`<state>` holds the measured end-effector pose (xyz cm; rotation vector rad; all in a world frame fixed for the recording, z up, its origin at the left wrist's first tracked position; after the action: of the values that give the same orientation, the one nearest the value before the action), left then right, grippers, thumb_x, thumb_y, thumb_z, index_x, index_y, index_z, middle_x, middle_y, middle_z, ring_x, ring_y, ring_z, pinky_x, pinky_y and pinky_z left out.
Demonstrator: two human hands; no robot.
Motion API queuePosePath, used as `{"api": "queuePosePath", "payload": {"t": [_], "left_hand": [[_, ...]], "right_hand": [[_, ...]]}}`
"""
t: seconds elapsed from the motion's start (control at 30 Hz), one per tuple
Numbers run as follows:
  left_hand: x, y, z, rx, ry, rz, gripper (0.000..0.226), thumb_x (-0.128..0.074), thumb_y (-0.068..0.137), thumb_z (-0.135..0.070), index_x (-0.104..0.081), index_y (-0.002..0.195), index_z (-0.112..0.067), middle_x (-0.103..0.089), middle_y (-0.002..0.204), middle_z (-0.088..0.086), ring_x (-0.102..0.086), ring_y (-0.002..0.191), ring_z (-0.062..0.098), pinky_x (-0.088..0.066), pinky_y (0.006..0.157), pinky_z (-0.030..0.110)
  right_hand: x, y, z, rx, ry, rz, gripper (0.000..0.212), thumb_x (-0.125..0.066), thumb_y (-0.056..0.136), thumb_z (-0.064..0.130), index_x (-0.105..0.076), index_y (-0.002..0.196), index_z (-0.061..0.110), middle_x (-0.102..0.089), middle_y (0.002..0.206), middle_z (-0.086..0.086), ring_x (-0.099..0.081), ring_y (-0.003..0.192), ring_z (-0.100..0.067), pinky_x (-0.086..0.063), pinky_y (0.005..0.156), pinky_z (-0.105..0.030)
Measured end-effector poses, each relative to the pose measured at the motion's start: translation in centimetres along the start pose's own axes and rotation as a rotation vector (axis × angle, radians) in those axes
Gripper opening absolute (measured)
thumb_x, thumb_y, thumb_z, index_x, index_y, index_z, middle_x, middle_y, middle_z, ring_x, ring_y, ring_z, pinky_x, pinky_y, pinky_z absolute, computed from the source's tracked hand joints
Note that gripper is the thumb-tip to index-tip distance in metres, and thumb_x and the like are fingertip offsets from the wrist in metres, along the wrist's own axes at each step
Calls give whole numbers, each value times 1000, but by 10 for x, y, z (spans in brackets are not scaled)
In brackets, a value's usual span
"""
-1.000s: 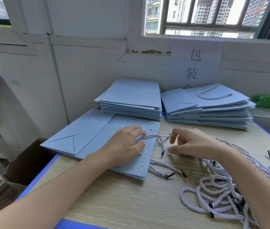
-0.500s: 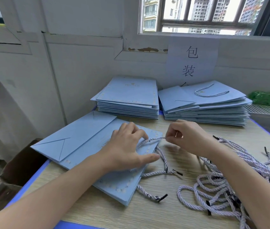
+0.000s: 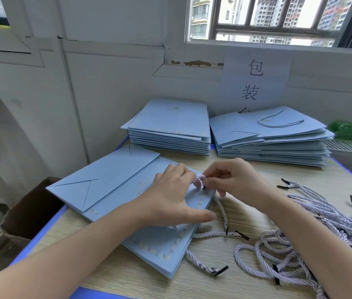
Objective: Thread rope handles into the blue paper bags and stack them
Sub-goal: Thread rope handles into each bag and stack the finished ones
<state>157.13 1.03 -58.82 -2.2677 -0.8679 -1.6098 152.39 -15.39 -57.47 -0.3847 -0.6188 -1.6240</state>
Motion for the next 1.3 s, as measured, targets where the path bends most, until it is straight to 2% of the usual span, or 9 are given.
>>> {"api": "queuePosePath", "payload": {"t": [0.3, 0.47, 0.6, 0.7, 0.83, 0.93, 1.07, 1.17, 1.3], "left_hand": [[0, 1, 0, 24, -91, -58, 75, -37, 49, -73, -52, 102, -22, -43, 103, -9, -35, 103, 8, -35, 90, 26], [3, 3, 0, 46, -180, -133, 41, -66, 70, -54, -54, 91, -21, -50, 96, -8, -41, 93, 6, -31, 72, 6], [4, 1, 0, 60, -218, -237, 33, -66, 63, -49, -62, 73, -18, -60, 85, -5, -52, 83, 5, -35, 68, 7], [8, 1, 1, 97, -298, -285, 31, -63, 59, -49, -65, 60, -18, -68, 75, -3, -59, 77, 6, -45, 73, 16], [15, 0, -2, 147, -347, -311, 34, -62, 59, -50, -68, 59, -17, -68, 65, -3, -61, 72, 7, -51, 75, 27], [14, -1, -3, 142, -329, -322, 31, -61, 59, -47, -66, 56, -17, -60, 53, -12, -58, 68, 6, -48, 73, 26], [14, -3, -5, 148, -328, -344, 28, -66, 63, -44, -60, 51, -20, -48, 43, -10, -49, 54, 4, -43, 55, 22], [18, -2, -4, 173, -433, -356, 33, -74, 77, -24, -57, 51, -13, -38, 32, -12, -38, 35, 3, -29, 43, 12], [20, 1, 2, 202, -505, -429, 35, -71, 79, -16, -57, 47, -13, -38, 34, -11, -36, 36, 3, -27, 44, 10]], "right_hand": [[-7, 2, 3, 124, -299, -70, 20, -73, 80, 17, -61, 69, 28, -56, 67, 13, -48, 58, 5, -34, 56, -12], [-5, 5, 3, 156, -407, -43, 6, -69, 83, 13, -69, 81, 18, -52, 73, 15, -47, 58, 3, -35, 60, -11], [-5, 5, 2, 208, -540, 5, 16, -61, 88, 15, -74, 94, 21, -52, 82, 9, -41, 62, 5, -33, 64, -13], [1, 3, 2, 182, -596, -30, 21, -53, 89, 22, -73, 90, 26, -52, 87, 9, -42, 66, 3, -38, 69, -29], [17, -3, 5, 138, -493, -31, 28, -48, 88, 20, -74, 86, 31, -50, 87, 12, -45, 67, -1, -34, 66, -18], [16, -6, 6, 104, -526, 96, 34, -47, 89, 14, -70, 105, 34, -47, 98, 9, -44, 70, 4, -29, 66, -11], [4, -8, 7, 99, -618, 231, 40, -49, 90, 20, -57, 123, 41, -37, 111, 8, -41, 76, 6, -34, 77, -21], [6, -7, 10, 126, -464, 100, 33, -53, 89, 18, -61, 117, 35, -40, 108, 9, -47, 78, 3, -37, 77, -19], [12, -6, 7, 168, -362, -240, 19, -60, 82, 14, -58, 95, 28, -48, 92, 13, -51, 68, -12, -41, 70, -23]]}}
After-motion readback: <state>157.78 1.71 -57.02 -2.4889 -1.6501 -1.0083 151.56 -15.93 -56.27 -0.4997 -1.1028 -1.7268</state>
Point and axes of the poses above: each hand's wrist, its own y-axis towards the middle knuckle, its own x-axis out of the back of the hand, z = x × y, the point moved 1 cm from there along y, towards the middle knuckle
